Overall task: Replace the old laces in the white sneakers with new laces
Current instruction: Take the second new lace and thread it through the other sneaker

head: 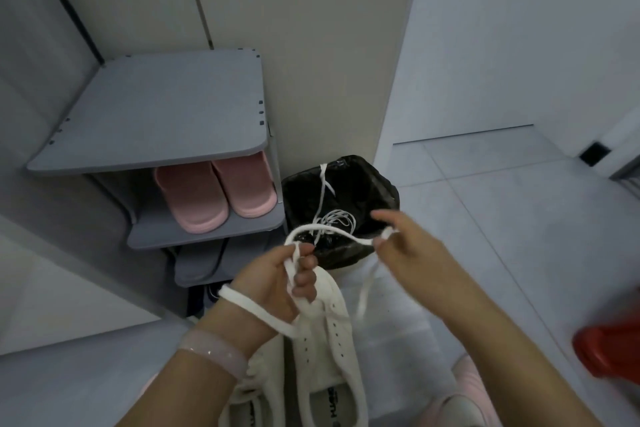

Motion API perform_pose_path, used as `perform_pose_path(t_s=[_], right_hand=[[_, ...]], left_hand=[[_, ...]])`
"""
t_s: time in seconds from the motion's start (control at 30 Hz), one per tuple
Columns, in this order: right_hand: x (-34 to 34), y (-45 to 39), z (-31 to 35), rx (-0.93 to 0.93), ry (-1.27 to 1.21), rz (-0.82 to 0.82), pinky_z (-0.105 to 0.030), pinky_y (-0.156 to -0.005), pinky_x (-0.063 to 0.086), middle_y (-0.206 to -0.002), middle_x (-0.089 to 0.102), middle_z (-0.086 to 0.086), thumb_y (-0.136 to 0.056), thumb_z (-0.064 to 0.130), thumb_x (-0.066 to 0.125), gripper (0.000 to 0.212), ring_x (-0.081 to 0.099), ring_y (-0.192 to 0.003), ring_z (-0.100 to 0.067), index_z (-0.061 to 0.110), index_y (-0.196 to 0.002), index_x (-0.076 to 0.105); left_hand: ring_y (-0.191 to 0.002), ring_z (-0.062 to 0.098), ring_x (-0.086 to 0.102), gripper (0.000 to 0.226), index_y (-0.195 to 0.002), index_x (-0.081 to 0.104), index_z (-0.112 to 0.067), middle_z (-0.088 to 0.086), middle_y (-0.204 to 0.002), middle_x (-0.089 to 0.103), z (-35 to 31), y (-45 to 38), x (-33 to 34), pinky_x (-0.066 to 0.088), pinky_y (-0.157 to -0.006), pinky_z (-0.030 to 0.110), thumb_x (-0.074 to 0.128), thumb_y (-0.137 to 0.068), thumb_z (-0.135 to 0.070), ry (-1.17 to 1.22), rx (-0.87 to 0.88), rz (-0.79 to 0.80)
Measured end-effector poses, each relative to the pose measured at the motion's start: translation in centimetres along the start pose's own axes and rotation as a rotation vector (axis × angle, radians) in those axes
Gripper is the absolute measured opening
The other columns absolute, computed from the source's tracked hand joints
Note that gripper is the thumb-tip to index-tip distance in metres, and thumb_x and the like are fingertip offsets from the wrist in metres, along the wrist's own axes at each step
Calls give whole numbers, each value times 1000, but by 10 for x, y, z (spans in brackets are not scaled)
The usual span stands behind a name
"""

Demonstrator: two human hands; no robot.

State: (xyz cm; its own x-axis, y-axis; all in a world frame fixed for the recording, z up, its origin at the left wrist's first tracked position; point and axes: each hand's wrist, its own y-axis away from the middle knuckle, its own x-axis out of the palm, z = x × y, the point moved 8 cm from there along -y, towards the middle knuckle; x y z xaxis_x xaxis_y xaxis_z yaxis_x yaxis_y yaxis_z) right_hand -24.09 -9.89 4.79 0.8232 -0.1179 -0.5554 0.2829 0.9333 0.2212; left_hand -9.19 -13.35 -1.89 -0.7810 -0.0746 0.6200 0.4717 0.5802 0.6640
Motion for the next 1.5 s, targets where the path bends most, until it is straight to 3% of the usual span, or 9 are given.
perform_pose_path(t_s=[0.1, 0.23, 0.43, 0.53, 0.8, 0.97, 1.1, 1.23, 1.5], right_hand=[[29, 11, 15, -210, 286, 133, -6, -74, 37, -112, 60, 8, -92, 26, 51, 32, 53, -90, 1, 30, -124, 53], [75, 26, 22, -231, -77, 394, -2, -88, 38, -115, 55, 25, -87, 29, 62, 44, 48, -111, 12, 40, -124, 42], [83, 18, 16, -84, -119, 249, -11, -51, 39, -67, 51, 7, -93, 17, 52, 12, 49, -55, 2, 25, -102, 51], [71, 8, 3, 33, -128, 123, -23, -62, 46, -76, 59, -2, -95, 16, 46, 16, 52, -66, -8, 13, -89, 60], [78, 15, -5, 344, -783, 292, -25, -54, 50, -51, 49, 0, -98, 17, 43, 26, 49, -46, -11, 4, -95, 66], [86, 26, 1, 263, -557, 352, -36, -76, 54, -62, 61, -4, -98, 21, 43, 26, 61, -62, -13, 13, -83, 64], [82, 23, -2, 255, -573, 261, -24, -69, 54, -84, 72, -6, -97, 17, 43, 25, 66, -74, -14, 14, -98, 68], [82, 23, 4, 200, -544, 257, -20, -83, 52, -95, 74, 4, -97, 13, 42, 29, 67, -92, -8, 21, -102, 69], [82, 25, 15, 96, -538, 264, -11, -69, 52, -98, 72, 6, -96, 9, 43, 32, 65, -86, -2, 28, -105, 67]], left_hand=[[-29, 9, 42, 35, -72, 49, -5, 4, -46, 50, -3, 0, -5, 32, -33, 8, 27, -97, -16, 115, 2, -41], [-30, 11, 48, 34, -74, 49, -3, 7, -44, 54, -8, 1, -10, 37, -33, 9, 29, -99, -15, 188, 40, -78], [-47, 22, 66, 28, -86, 54, 2, 15, -53, 66, -16, 7, -10, 52, -38, 26, 34, -98, -15, 72, 121, -105], [-68, 24, 62, 25, -77, 56, -2, 14, -67, 66, -7, 12, -14, 54, -48, 27, 42, -94, -13, -52, 69, -118], [-35, 7, 36, 16, -86, 63, -4, 3, -57, 60, 6, 21, -26, 24, -34, 12, 49, -91, -8, -447, -7, -91], [-38, 6, 32, 32, -88, 62, -9, 4, -70, 58, 11, 27, -23, 21, -37, 13, 48, -92, -38, -640, -20, 21], [-34, 3, 36, 40, -86, 55, -14, 0, -73, 64, 7, 29, -27, 27, -37, 14, 53, -79, -53, -974, 109, -80], [-29, 2, 33, 21, -79, 50, -16, -6, -62, 66, 12, 27, -21, 26, -34, 13, 52, -91, -34, -1056, 127, -17], [-28, 1, 33, 13, -82, 54, -11, -8, -48, 63, 8, 27, -14, 24, -33, 10, 50, -94, -14, -860, 188, -9]])
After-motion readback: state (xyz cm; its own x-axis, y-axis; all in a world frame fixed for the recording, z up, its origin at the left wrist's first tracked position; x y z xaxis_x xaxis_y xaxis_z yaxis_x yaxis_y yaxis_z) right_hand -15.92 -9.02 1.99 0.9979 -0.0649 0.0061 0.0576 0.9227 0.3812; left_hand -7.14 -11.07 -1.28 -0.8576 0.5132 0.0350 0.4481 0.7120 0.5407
